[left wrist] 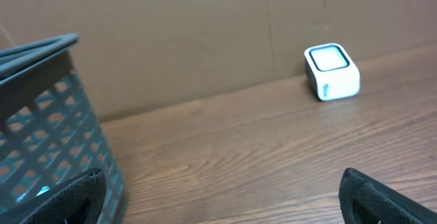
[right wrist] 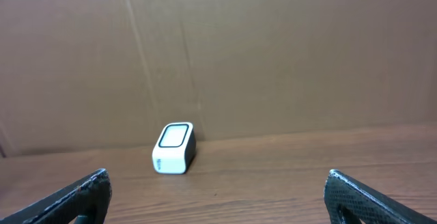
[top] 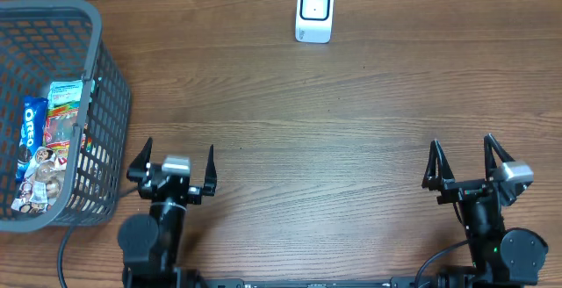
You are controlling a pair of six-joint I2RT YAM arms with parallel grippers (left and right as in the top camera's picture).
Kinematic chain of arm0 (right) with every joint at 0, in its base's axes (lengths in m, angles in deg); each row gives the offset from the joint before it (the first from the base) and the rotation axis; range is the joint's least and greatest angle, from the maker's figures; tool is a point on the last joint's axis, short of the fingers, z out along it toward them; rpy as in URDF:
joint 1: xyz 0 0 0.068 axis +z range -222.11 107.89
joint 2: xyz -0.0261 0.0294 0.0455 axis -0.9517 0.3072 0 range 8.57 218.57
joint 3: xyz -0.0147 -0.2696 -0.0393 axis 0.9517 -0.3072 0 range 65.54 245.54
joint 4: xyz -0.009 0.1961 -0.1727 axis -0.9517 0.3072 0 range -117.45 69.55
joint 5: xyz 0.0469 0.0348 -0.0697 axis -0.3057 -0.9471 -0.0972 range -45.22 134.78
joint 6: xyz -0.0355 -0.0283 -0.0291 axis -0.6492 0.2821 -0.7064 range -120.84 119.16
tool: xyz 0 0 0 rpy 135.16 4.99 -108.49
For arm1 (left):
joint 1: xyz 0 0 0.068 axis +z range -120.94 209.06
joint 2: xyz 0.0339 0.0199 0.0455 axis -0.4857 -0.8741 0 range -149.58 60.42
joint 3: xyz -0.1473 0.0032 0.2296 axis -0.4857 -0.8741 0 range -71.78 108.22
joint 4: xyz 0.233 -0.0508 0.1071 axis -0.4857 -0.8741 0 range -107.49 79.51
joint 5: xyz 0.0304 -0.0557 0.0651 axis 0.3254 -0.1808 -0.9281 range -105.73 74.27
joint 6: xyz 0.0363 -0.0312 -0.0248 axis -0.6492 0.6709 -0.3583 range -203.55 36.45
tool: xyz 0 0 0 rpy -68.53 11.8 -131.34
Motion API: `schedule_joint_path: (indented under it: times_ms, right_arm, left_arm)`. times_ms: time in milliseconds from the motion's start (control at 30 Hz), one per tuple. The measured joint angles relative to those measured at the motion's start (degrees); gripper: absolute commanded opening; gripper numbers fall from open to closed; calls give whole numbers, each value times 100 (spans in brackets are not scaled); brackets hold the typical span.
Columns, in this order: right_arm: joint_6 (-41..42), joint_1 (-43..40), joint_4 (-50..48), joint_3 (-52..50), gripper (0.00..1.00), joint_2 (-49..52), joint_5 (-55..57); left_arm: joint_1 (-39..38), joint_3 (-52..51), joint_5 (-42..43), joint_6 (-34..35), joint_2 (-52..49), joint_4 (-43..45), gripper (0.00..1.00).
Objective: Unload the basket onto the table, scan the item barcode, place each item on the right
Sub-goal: 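Raise the left arm and reach the left gripper into the basket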
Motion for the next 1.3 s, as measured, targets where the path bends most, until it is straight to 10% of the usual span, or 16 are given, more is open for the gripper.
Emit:
schedule_joint_path:
  times_ms: [233,967,1300]
  right_arm:
    - [-2,0,446,960,100,1102,-203]
    - [-11,0,4264,5591,100,5139,-634]
    - [103,2,4909,6275,100,6102,-737]
  left_arm:
    - [0,1486,411,-111,-1742,-426,100]
    - [0,8391,1032,-588,-6570,-5641,100]
    - [0,8863,1351,-935,-7014,-5930,100]
